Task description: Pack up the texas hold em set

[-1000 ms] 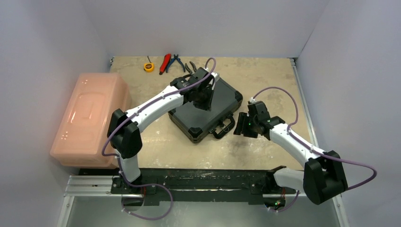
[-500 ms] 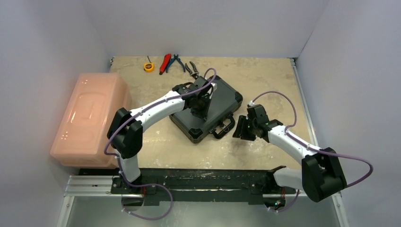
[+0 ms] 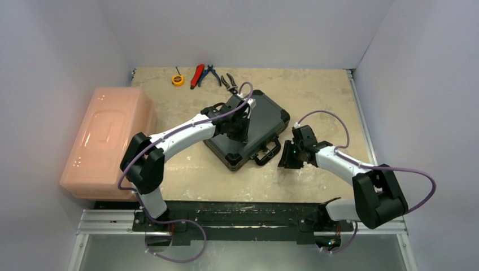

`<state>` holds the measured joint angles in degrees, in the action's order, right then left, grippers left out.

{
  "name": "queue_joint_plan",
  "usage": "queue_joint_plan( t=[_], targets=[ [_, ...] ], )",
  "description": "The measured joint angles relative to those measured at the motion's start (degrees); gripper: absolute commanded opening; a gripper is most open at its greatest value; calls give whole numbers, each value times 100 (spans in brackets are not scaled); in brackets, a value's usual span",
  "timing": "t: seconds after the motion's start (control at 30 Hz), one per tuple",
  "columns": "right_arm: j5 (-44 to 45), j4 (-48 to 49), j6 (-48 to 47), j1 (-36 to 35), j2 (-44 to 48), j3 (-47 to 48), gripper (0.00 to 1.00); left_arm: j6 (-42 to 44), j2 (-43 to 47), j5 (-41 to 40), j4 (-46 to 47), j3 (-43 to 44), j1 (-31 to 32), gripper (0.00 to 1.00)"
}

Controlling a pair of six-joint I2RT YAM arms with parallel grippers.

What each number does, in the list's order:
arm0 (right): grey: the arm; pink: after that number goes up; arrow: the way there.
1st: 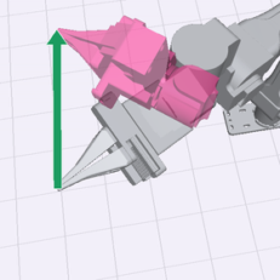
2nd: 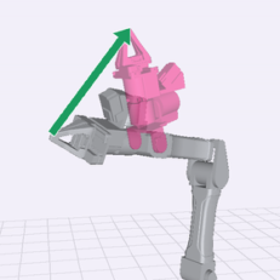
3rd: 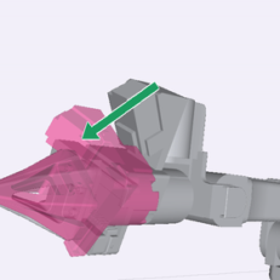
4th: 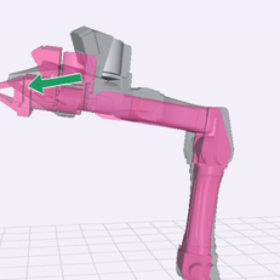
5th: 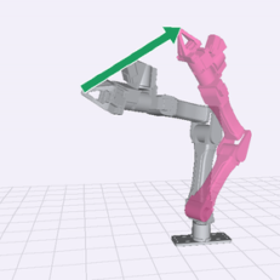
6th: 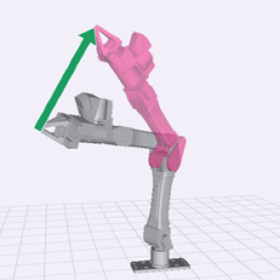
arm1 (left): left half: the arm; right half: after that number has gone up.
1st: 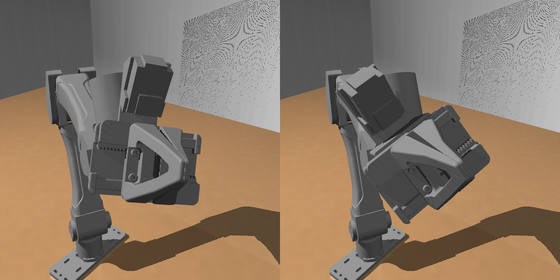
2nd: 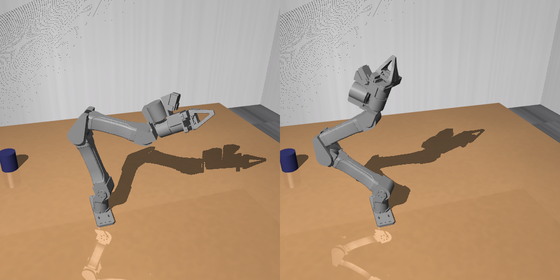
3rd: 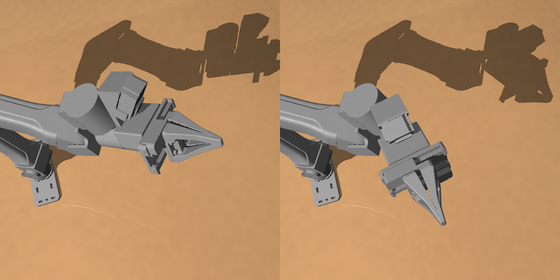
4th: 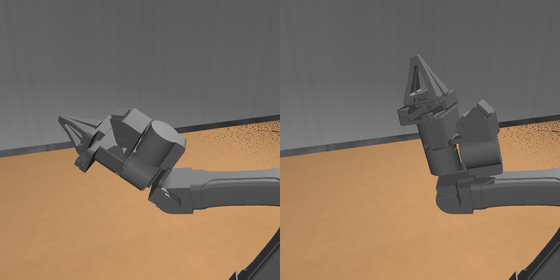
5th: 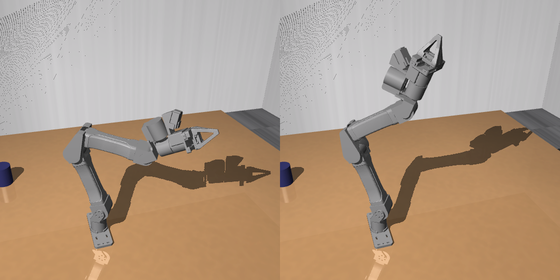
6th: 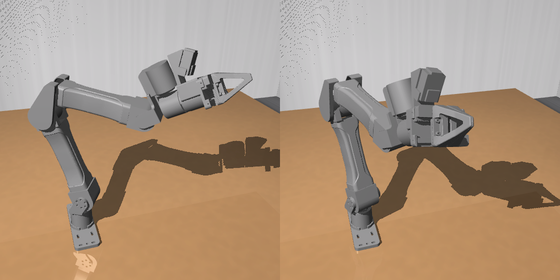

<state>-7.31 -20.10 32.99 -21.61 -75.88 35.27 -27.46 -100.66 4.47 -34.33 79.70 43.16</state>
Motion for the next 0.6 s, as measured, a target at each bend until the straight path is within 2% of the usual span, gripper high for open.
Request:
queue_joint_plan(
  t=[0.43, 0.6],
  targets=[
    [-374, 566, -50, 4, -568, 155, 15, -42, 111, -4, 192, -181, 0, 6],
    [-452, 623, -57, 17, -745, 269, 12, -42, 114, -4, 192, -181, 0, 6]
  ],
)
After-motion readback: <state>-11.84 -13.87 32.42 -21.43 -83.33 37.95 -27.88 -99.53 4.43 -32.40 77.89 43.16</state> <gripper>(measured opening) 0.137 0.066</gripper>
